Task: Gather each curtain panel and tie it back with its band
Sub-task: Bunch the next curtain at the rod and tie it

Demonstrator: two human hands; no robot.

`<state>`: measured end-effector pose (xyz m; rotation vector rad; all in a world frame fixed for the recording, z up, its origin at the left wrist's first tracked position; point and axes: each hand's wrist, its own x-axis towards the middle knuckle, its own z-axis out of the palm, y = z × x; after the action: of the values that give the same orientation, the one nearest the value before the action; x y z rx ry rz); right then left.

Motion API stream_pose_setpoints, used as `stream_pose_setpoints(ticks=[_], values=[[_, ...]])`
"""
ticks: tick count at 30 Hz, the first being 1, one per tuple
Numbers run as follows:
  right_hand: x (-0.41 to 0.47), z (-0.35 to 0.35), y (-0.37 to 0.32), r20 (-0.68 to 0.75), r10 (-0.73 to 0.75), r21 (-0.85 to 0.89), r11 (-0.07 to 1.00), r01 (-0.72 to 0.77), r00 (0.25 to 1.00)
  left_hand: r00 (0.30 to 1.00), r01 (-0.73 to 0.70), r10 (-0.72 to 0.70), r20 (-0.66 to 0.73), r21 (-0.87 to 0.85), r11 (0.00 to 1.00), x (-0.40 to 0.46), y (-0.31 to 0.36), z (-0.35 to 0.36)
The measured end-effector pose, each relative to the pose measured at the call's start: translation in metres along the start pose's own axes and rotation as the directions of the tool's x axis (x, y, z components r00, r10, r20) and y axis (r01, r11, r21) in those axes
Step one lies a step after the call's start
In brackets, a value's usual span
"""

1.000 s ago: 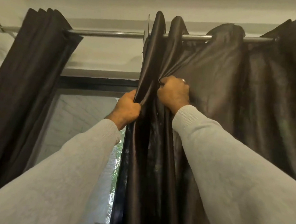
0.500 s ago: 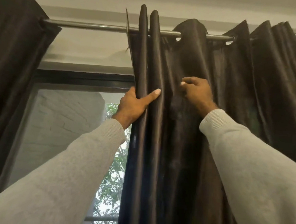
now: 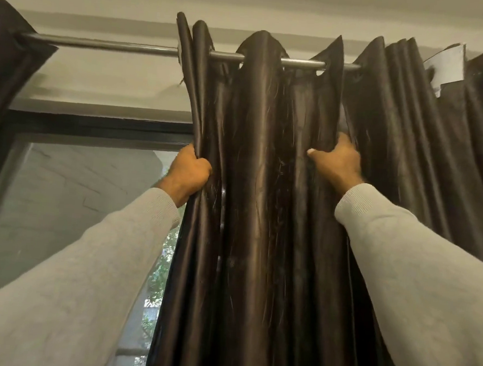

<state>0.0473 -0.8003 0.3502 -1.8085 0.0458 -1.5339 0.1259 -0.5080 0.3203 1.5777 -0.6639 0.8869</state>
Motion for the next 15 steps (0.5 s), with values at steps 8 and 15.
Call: stream_pose_setpoints(ticks=[8, 15], values=[[-0.043, 0.096, -0.080, 0.343, -0.392, 0.122, 0.920, 0.373, 0.854, 0.998, -0.026, 0.023, 0.050, 0.050, 0.998, -0.009, 0.004, 0.009], [-0.045, 0.127, -0.134, 0.262, -0.329, 0.279, 0.926, 0.254, 0.907, 0.998, 0.049, -0.047, 0.033, -0.092, 0.995, -0.027, -0.035, -0.038]])
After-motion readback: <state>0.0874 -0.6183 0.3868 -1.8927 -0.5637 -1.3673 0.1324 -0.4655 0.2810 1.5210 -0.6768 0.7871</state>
